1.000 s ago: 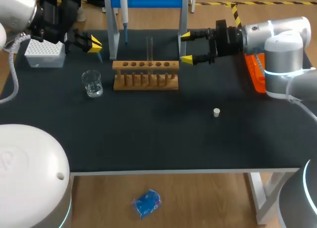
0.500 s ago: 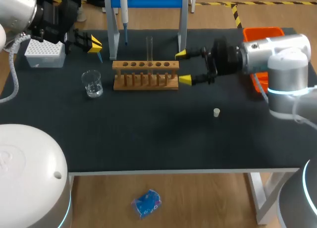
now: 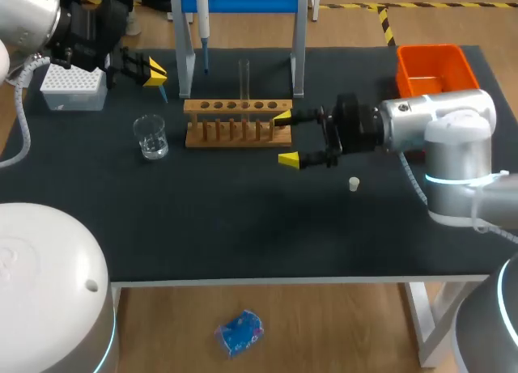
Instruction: Invert the test tube, pick up the pipette, mount the tip to pipette, aspirate from beaker and dispense into the tube, eject the tip, return the pipette, and cap with the stopper.
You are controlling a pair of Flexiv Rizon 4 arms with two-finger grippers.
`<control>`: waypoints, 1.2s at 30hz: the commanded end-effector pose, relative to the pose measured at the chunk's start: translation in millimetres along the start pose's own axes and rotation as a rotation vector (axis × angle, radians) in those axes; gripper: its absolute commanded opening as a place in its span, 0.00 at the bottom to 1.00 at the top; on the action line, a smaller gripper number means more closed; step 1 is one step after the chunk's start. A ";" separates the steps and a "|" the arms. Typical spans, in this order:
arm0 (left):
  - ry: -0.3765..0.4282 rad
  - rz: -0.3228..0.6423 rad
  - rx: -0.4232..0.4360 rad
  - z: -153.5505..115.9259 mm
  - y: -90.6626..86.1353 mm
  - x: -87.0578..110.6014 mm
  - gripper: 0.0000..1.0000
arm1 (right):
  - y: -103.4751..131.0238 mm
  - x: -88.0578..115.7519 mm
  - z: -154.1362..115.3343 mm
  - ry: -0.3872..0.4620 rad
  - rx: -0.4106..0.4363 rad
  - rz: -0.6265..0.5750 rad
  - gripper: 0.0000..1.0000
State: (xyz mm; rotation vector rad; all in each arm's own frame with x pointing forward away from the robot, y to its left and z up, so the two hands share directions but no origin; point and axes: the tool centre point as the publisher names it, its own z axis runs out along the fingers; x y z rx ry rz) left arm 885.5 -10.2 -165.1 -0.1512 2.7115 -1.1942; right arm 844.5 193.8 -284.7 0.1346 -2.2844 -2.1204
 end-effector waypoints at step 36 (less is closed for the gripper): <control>0.291 0.050 0.026 142.6 -52.7 42.0 0.00 | 0.2 0.4 -0.9 -0.001 0.001 0.000 1.00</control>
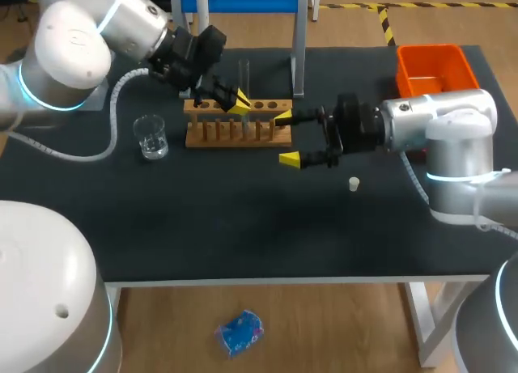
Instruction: Invert the test tube, pick up the pipette, mount the tip to pipette, aspirate from beaker and dispense into the tube, eject the tip, return the pipette, and cap with the stopper.
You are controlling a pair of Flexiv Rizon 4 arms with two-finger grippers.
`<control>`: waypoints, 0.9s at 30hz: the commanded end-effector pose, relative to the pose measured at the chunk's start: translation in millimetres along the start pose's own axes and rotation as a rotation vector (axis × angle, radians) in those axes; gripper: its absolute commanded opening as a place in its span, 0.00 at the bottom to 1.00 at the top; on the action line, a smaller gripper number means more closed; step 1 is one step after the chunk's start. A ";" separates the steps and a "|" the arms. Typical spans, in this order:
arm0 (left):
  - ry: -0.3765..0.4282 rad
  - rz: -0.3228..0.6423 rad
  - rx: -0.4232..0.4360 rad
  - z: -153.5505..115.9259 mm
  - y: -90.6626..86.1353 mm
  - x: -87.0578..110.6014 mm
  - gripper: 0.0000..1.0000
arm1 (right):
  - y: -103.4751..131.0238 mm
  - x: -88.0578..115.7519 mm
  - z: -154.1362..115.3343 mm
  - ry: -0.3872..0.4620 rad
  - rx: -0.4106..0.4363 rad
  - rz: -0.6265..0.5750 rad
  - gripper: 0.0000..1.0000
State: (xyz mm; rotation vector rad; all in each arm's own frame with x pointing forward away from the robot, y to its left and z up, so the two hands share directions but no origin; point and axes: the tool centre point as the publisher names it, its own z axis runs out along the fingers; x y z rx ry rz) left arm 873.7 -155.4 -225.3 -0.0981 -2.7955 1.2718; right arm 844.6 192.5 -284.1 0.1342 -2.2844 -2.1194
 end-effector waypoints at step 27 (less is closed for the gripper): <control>0.045 -0.001 -0.019 33.9 0.1 0.5 0.00 | 0.6 -0.5 13.3 0.023 -0.002 -0.002 1.00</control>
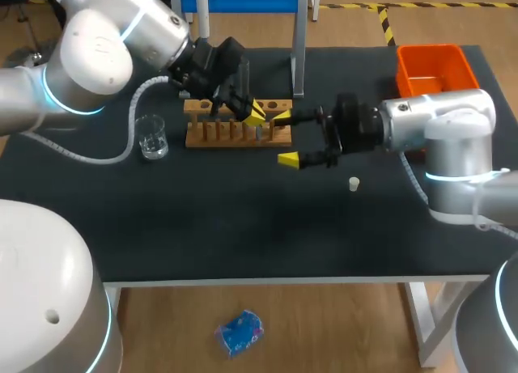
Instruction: Invert the test tube, pick up the pipette, mount the tip to pipette, aspirate from beaker and dispense into the tube, eject the tip, return the pipette, and cap with the stopper.
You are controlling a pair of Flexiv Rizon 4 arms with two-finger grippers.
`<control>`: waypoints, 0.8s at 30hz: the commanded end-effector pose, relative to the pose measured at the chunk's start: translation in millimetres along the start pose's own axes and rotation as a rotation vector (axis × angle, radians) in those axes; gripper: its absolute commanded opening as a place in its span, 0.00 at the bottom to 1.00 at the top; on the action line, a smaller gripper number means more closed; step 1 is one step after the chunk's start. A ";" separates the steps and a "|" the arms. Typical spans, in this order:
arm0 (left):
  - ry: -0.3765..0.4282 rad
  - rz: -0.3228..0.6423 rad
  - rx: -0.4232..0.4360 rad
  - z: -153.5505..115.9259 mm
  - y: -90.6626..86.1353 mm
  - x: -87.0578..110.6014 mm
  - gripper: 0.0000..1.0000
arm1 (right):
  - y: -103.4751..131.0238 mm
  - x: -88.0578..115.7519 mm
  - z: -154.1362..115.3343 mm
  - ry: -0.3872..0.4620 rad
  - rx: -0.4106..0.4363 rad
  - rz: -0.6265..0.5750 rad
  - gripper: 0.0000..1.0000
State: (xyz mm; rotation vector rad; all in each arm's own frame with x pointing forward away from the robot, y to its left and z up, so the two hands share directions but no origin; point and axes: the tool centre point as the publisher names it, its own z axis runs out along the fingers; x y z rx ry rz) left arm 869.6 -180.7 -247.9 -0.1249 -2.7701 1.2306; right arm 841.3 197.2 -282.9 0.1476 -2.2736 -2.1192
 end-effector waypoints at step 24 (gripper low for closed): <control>0.002 -0.001 -0.002 -0.2 -0.2 -0.6 0.00 | -11.8 -18.4 42.9 -0.011 -0.049 0.055 1.00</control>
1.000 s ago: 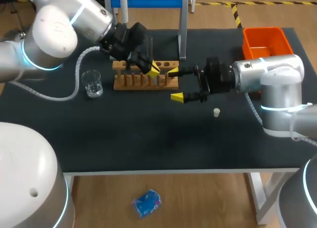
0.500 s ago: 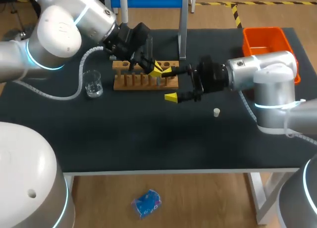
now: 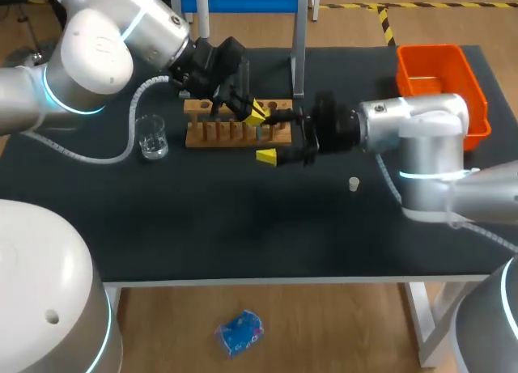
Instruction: Invert the test tube, pick up the pipette, mount the tip to pipette, aspirate from beaker and dispense into the tube, eject the tip, return the pipette, and cap with the stopper.
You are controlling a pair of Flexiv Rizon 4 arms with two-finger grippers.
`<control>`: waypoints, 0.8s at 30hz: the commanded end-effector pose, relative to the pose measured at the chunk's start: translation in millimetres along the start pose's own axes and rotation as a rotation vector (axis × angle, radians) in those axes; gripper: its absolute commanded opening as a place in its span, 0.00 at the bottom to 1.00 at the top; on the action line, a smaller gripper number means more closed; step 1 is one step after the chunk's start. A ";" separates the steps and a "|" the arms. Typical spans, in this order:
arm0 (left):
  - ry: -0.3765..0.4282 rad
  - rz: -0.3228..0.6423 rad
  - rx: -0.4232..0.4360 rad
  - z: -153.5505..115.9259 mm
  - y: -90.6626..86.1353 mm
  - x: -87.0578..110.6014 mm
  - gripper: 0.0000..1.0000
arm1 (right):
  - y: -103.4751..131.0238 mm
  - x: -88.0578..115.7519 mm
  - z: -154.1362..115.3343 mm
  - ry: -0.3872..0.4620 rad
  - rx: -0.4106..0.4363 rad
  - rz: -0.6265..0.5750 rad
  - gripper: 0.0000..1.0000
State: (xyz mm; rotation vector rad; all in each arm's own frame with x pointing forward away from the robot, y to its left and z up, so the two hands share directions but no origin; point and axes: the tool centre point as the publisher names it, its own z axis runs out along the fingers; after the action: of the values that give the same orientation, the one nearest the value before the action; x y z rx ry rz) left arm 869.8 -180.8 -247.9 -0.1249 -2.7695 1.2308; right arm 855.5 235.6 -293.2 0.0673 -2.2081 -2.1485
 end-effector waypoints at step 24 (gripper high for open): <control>0.003 0.000 -0.108 1.9 -0.3 -0.4 0.00 | -3.2 -1.0 5.5 0.004 -0.005 -0.002 1.00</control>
State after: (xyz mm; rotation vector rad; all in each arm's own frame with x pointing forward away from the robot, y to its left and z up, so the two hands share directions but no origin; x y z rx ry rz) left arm 869.1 -182.4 -249.5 -0.1338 -2.8334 1.0857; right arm 856.0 240.9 -296.2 0.0719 -2.2006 -2.1534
